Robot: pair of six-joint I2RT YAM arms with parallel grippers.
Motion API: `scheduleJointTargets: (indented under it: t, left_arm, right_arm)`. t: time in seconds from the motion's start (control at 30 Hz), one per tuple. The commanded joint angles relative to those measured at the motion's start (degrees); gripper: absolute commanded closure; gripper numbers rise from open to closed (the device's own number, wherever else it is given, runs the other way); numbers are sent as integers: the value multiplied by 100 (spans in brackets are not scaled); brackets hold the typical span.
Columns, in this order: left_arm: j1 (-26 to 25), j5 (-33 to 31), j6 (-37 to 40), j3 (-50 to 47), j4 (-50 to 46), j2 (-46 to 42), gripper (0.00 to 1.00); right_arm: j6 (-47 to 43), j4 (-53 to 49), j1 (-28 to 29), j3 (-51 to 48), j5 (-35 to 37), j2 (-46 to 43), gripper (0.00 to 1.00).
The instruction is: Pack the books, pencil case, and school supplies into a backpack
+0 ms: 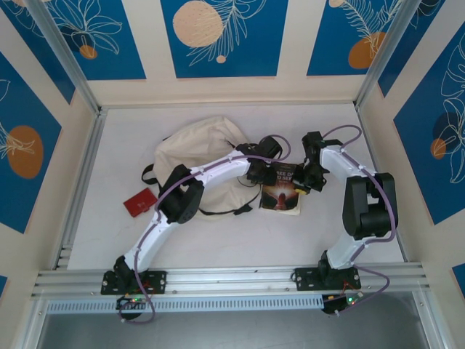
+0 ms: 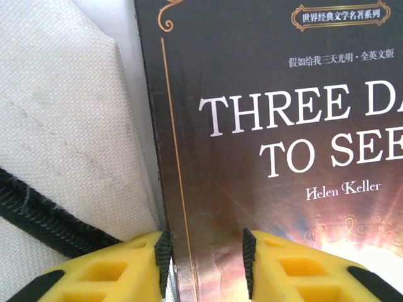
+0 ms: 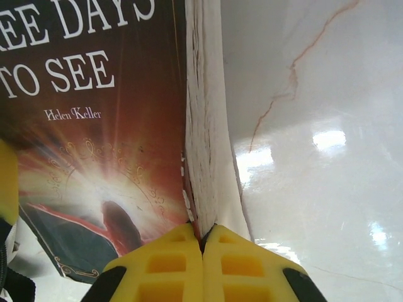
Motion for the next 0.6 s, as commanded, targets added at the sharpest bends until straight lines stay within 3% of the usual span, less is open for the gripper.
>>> scheduleJointTargets:
  t: [0.0,0.13,0.3,0.57]
  left_arm:
    - [104,618,100,11,-81,-35,56]
    - [416,1204,142,-188,172,-728,39]
    - [817,1764,157,-775,588,-1718,16]
    - [1626,2866,-270,-2315,1853,-2784,0]
  right_arm:
    - [86,395,34,-47,-319,-520,100]
    - [-91,676,-140,-152,-589,-1174,100]
    - [-383,908,-462,-113,-1441,-1952,100]
    - [-501,1369,-607,121,-3371,-2355,100]
